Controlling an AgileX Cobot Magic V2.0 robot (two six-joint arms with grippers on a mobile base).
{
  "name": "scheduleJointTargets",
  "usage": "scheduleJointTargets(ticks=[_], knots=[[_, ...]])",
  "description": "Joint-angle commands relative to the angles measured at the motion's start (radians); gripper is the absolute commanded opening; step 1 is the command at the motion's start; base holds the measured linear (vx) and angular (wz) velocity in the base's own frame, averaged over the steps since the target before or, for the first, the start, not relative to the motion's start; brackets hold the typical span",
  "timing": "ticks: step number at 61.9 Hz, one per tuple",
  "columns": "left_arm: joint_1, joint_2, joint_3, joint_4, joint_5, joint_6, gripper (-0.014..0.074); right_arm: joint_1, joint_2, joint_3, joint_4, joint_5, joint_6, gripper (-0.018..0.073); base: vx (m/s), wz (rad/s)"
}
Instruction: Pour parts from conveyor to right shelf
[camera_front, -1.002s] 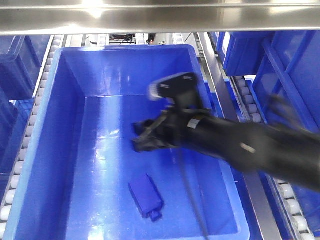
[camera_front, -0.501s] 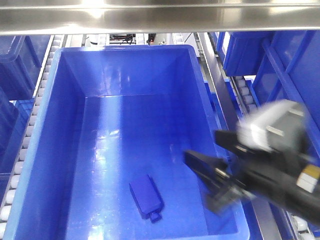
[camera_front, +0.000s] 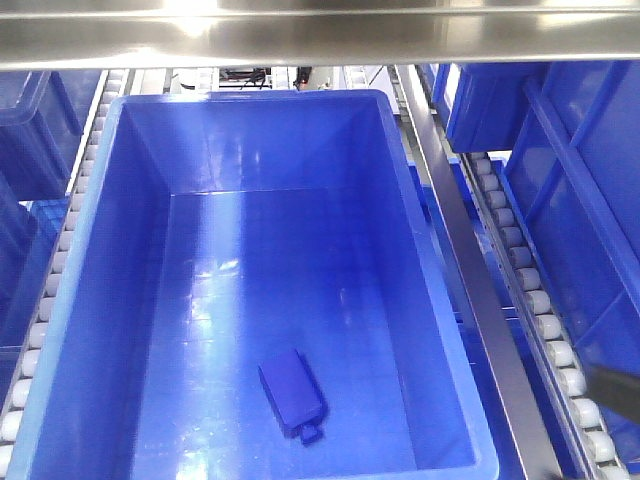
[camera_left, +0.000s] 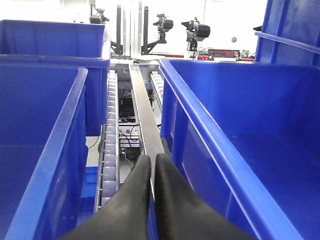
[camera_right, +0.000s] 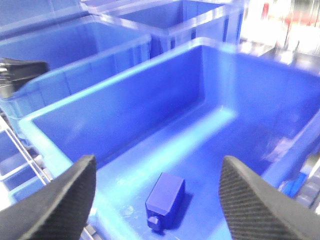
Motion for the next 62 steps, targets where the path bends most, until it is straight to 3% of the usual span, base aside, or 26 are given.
scheduleJointTargets(ticks=[1,9,15,19,29,62], knots=[[-0.008,-0.012,0.032,-0.002,-0.076,-0.008,-0.0006,-0.004,-0.089,0.018,-0.067,-0.072,0.077,0.0505,0.0,0.0],[-0.008,-0.012,0.032,-0.002,-0.076,-0.008,-0.0006,-0.004,-0.173,0.082,-0.155,-0.09,0.171,0.0487,0.0,0.0],[-0.008,-0.012,0.032,-0.002,-0.076,-0.008,-0.0006,-0.004,-0.181,0.125,-0.175,-0.083,0.186,0.0423,0.0,0.0],[-0.008,-0.012,0.032,-0.002,-0.076,-0.008,-0.0006,-0.004,-0.181,0.132,-0.173,-0.081,0.186,0.0332,0.0,0.0],[-0.008,-0.012,0.032,-0.002,-0.076,-0.008,-0.0006,-0.004,-0.181,0.13,-0.191,-0.081,0.172,-0.0017,0.0,0.0],[-0.008,-0.012,0.032,-0.002,-0.076,-0.008,-0.0006,-0.004,-0.181,0.13,-0.17,-0.058,0.171,-0.001,0.0,0.0]])
